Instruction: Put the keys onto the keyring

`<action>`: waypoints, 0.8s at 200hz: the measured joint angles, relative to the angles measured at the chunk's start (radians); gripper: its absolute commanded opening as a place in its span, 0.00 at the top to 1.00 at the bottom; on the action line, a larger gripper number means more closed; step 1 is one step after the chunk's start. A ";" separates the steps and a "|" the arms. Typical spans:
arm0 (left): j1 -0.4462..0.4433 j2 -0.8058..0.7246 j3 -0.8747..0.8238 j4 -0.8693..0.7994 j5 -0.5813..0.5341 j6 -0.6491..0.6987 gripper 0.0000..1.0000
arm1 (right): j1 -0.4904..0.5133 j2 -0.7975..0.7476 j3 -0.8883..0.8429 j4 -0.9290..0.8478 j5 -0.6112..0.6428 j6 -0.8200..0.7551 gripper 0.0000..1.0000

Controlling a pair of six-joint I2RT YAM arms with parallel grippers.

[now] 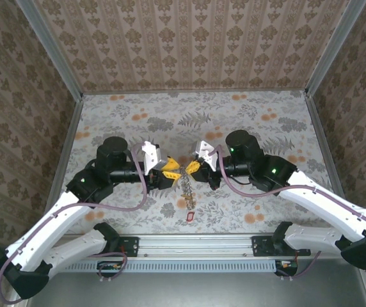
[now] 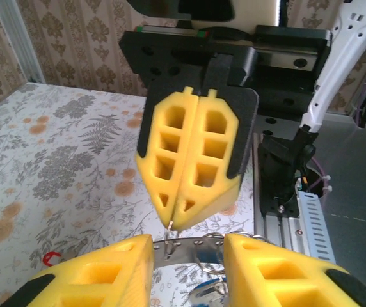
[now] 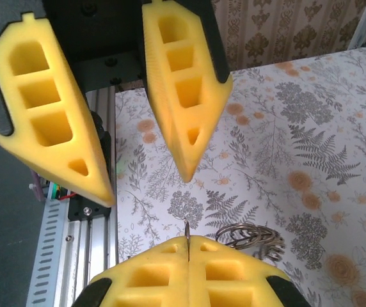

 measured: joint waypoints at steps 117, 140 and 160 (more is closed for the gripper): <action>-0.026 0.069 -0.002 -0.002 0.000 0.017 0.89 | 0.034 0.008 0.034 -0.039 0.018 -0.050 1.00; -0.030 0.069 -0.002 -0.004 -0.002 0.027 1.00 | 0.034 0.007 0.034 -0.045 0.022 -0.051 1.00; -0.031 0.070 -0.002 -0.003 0.001 0.027 1.00 | 0.034 0.000 0.032 -0.046 0.021 -0.052 1.00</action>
